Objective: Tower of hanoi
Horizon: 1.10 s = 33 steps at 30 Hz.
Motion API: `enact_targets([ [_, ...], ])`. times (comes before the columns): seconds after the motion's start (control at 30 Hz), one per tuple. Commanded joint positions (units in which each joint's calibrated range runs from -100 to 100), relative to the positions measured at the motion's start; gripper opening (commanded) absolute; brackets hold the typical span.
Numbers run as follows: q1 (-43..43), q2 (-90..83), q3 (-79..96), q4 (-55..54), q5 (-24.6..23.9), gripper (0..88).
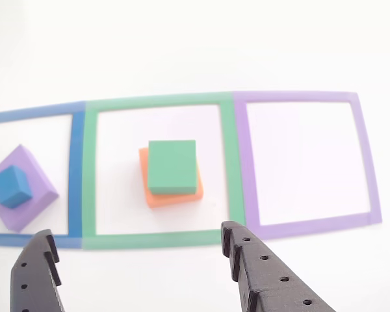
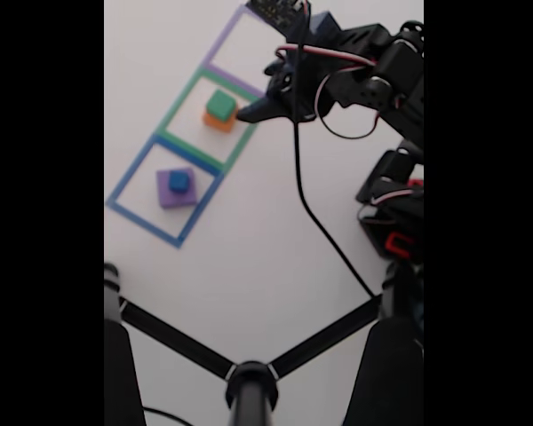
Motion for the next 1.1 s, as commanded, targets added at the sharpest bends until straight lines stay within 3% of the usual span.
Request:
enact_targets([
  [0.0,1.25,-2.38,7.62,-11.02,0.00,33.3],
  [0.27,2.16,-1.34,29.61,-41.53,0.00,38.7],
  [0.5,1.63,6.28,37.79,-62.17,0.00,40.8],
  [1.07,2.39,35.92,38.25,-95.44,0.00,39.6],
])
